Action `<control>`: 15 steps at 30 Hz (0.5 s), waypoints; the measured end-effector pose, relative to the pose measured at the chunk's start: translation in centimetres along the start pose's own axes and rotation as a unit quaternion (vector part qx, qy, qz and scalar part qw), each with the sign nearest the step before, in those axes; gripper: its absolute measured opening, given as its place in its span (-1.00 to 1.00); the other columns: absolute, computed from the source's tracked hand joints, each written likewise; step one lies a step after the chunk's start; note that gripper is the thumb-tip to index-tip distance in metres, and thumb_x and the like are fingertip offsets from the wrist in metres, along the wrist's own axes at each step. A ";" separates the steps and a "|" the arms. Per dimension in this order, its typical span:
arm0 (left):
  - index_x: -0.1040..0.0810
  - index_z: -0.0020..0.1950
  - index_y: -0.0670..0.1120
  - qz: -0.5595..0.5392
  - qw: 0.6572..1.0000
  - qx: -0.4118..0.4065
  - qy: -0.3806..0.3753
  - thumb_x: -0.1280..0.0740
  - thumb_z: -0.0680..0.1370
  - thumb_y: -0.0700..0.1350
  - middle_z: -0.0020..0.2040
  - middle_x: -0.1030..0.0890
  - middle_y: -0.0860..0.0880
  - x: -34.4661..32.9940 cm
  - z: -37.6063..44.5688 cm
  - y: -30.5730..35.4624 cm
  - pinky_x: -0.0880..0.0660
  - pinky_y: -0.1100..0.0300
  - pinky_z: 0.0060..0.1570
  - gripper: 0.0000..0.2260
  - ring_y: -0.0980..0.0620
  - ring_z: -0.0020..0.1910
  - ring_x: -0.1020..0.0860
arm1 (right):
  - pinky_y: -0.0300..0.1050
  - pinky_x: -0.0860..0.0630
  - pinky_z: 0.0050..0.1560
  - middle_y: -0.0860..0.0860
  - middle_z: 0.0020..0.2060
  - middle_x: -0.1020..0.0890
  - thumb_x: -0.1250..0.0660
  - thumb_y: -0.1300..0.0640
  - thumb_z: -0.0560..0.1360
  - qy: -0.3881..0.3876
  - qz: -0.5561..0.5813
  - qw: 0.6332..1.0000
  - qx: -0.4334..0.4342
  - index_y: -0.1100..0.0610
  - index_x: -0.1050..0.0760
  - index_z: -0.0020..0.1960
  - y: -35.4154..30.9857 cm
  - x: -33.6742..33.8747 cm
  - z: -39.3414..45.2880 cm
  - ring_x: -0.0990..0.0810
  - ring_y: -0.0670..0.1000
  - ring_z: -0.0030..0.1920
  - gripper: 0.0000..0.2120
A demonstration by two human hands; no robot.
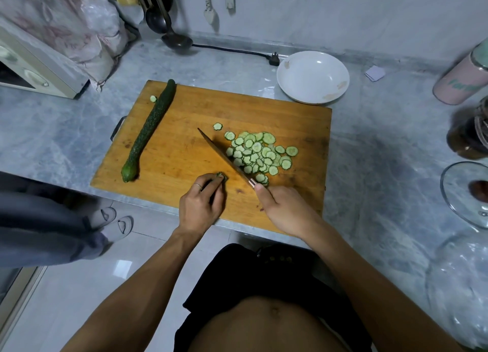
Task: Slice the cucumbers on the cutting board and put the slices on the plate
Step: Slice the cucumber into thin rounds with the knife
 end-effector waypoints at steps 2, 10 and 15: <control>-0.68 0.12 -0.11 -0.007 1.000 0.014 0.006 -0.37 0.55 -0.16 0.06 -0.65 -0.04 0.0 0.0 -0.1 -0.55 0.14 -0.35 -0.81 -0.04 -0.14 -0.64 | -0.08 -0.26 -0.34 0.01 -0.36 -0.43 0.04 -0.22 0.66 -0.005 -0.009 1.000 0.002 0.10 -0.33 -0.30 0.2 -0.2 -0.5 -0.42 0.02 -0.33 -0.48; -0.69 0.09 -0.15 -0.049 0.998 0.038 -0.001 -0.31 0.58 -0.09 0.04 -0.65 -0.05 0.0 -0.1 -0.5 -0.60 0.08 -0.20 -0.78 0.00 -0.03 -0.63 | 0.02 -0.44 -0.09 0.05 -0.19 -0.51 0.09 -0.32 0.61 0.001 -0.041 0.999 0.014 -0.03 -0.30 -0.28 0.0 -1.3 -2.1 -0.50 0.08 -0.12 -0.52; -0.70 0.03 -0.18 -0.047 0.998 0.043 0.006 -0.28 0.58 -0.06 0.03 -0.65 -0.08 -0.2 -0.3 -0.6 -0.59 0.08 -0.24 -0.74 -0.01 -0.07 -0.61 | -0.03 -0.38 -0.14 0.07 -0.20 -0.48 0.05 -0.26 0.63 0.002 -0.049 0.998 0.024 -0.02 -0.27 -0.28 -0.6 -0.9 -2.8 -0.50 0.09 -0.12 -0.55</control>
Point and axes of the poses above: each hand's wrist, its own z-axis towards the middle knuckle, its own x-axis out of the back of the hand, y = z × x, the point moved 5 cm from there along z, towards the middle knuckle
